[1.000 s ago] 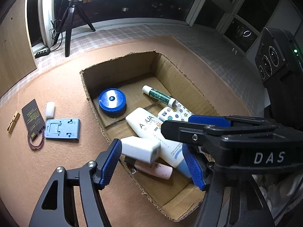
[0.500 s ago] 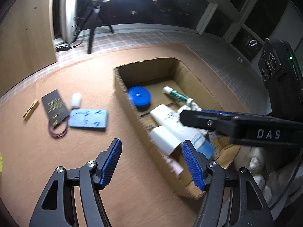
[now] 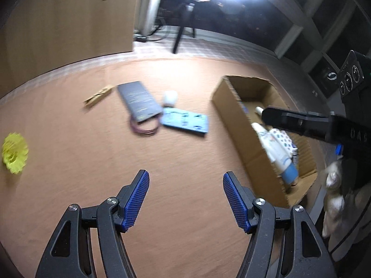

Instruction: Organize objects

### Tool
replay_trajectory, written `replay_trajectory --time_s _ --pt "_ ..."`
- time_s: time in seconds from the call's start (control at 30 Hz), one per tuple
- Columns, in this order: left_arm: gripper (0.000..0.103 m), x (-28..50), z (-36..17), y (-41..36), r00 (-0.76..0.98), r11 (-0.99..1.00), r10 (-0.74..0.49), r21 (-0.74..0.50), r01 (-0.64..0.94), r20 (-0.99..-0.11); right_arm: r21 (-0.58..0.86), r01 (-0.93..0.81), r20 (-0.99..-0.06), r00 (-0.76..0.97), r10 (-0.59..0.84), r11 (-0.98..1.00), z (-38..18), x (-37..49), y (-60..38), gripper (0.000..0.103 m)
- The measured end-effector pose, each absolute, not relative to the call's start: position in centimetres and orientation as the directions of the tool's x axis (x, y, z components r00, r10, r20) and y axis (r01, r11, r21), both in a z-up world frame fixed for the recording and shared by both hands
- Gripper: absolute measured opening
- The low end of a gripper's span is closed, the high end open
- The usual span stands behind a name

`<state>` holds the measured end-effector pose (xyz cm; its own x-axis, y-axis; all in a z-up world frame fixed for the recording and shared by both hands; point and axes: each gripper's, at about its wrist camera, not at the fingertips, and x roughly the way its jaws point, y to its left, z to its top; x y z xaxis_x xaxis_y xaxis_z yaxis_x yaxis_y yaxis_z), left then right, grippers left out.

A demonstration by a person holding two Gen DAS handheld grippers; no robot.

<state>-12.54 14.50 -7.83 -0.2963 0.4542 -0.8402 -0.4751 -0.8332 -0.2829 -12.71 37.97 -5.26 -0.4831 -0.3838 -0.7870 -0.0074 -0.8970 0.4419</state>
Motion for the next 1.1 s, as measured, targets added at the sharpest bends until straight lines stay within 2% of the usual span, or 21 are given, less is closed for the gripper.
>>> replay_trajectory --time_s 0.5,0.73,0.87,0.97,1.0,1.07,1.1 --pt "0.070 -12.9 -8.8 4.1 -0.336 -0.897 0.399 -0.286 -0.338 -0.853 0.423 0.090 -0.813 -0.401 -0.422 -0.902 -6.6 -20.8 29.9 0.058" --pt "0.070 -12.8 -9.2 1.4 -0.349 -0.913 0.380 -0.287 -0.289 -0.857 0.436 0.064 -0.838 -0.335 -0.431 -0.898 -9.2 -25.7 27.8 0.058" --pt "0.070 -12.9 -9.7 0.2 -0.351 -0.921 0.368 -0.286 -0.264 -0.861 0.397 0.023 -0.868 -0.316 -0.383 -0.918 -10.9 -28.0 27.3 0.058" --pt "0.070 -13.0 -10.0 -0.4 -0.351 -0.924 0.364 -0.288 -0.252 -0.863 0.312 0.008 -0.903 -0.309 -0.299 -0.950 -12.0 -29.3 26.9 0.057" --pt "0.070 -13.1 -10.1 -0.7 -0.349 -0.925 0.364 -0.290 -0.246 -0.864 0.301 0.004 -0.907 -0.307 -0.288 -0.954 -12.2 -29.5 26.9 0.056" --pt "0.070 -13.2 -10.5 -0.8 -0.345 -0.926 0.364 -0.294 -0.239 -0.866 0.279 -0.010 -0.918 -0.296 -0.264 -0.960 -12.9 -30.2 26.8 0.047" --pt "0.070 -13.3 -10.6 -0.7 -0.343 -0.926 0.364 -0.294 -0.238 -0.866 0.281 -0.013 -0.919 -0.291 -0.265 -0.960 -13.2 -30.5 26.8 0.040"
